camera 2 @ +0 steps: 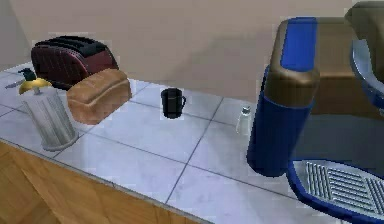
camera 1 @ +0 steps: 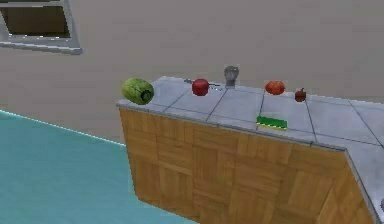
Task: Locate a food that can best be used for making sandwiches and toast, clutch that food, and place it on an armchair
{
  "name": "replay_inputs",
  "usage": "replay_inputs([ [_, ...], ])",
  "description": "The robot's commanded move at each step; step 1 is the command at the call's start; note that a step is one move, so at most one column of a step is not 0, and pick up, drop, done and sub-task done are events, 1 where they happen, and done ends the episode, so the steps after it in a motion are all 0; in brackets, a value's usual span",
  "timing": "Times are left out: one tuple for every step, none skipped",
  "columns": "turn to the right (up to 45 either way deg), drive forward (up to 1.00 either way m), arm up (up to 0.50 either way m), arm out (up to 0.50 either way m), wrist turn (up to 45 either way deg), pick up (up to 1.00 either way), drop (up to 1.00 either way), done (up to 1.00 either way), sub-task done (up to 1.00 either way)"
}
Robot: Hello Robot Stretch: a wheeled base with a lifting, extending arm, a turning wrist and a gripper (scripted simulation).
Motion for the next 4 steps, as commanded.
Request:
replay_inputs([
  [-21.0, 0.00, 0.00, 0.00, 0.0, 0.00, 0.00, 0.00, 0.00],
  [0.0, 0.00, 0.50, 0.00, 0.0, 0.00, 0.00, 0.00, 0.00],
  [0.0, 0.00, 0.38, 0.00, 0.0, 0.00, 0.00, 0.00, 0.00],
  [0.0, 0.00, 0.00, 0.42, 0.0, 0.00, 0.00, 0.00, 0.00],
])
